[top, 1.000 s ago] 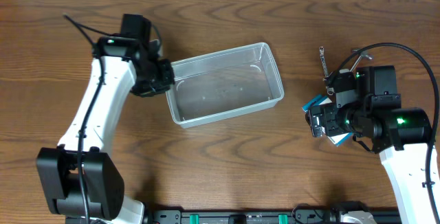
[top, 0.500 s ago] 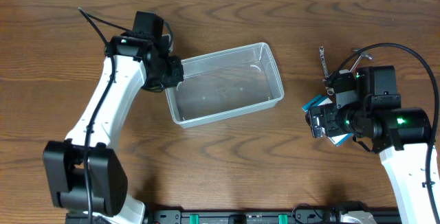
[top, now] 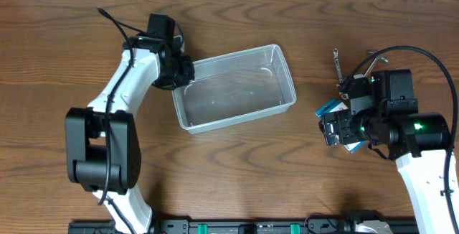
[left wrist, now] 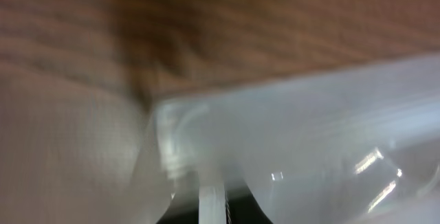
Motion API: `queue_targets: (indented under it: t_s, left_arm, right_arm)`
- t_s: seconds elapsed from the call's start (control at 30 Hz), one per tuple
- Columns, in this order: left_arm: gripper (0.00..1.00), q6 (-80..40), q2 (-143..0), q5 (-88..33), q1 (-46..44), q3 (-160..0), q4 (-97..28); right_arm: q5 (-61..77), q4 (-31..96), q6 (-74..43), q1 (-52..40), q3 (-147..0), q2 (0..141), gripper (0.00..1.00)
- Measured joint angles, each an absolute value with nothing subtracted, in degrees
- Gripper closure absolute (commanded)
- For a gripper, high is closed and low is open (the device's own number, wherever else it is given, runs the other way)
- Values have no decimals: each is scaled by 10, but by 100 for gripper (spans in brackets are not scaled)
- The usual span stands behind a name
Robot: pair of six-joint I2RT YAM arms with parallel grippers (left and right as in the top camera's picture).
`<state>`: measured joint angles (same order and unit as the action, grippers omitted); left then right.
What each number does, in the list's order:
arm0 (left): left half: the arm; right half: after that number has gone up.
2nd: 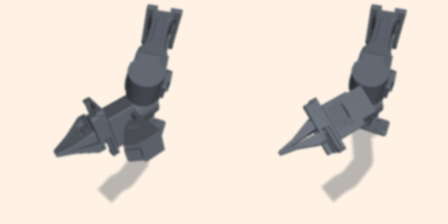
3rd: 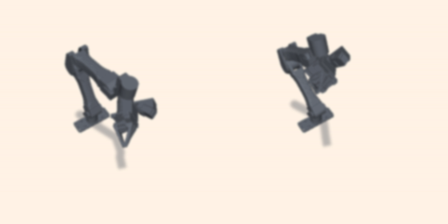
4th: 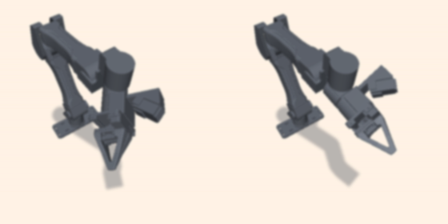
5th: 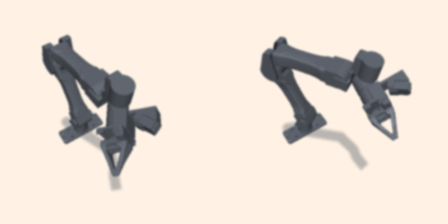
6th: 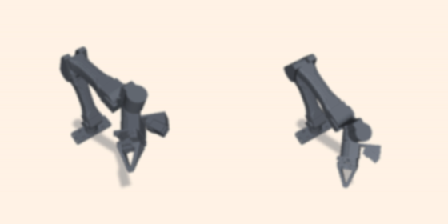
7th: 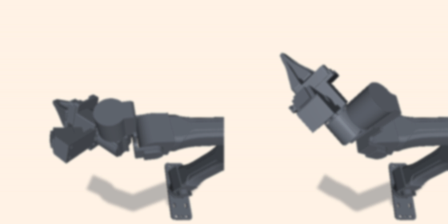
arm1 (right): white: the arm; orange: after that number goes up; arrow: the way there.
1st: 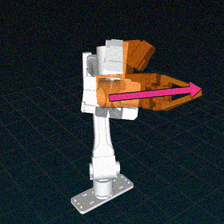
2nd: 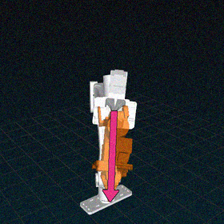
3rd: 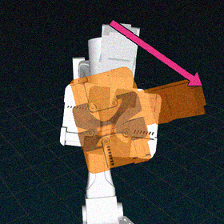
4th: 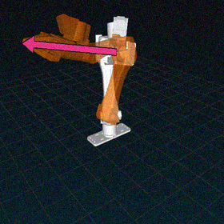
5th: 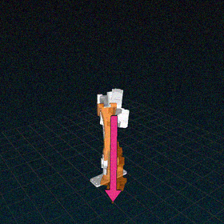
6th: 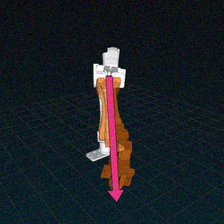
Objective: Pack container
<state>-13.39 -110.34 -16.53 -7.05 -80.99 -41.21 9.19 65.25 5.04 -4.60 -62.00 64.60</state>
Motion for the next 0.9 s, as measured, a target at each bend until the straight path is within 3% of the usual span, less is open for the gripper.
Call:
queue_targets:
  t_s: [0.5,0.73,0.9]
  left_arm:
    - [94,-116,-1107,-140,-65,-819,-291]
    - [95,-104,-1098,-159,-99,-823,-381]
    - [92,-104,-1001,-139,-103,-823,-475]
  right_arm:
    - [92,655,50,-46,-620,646,4]
    - [92,643,46,-46,-620,646,6]
    - [80,614,17,-45,-631,646,2]
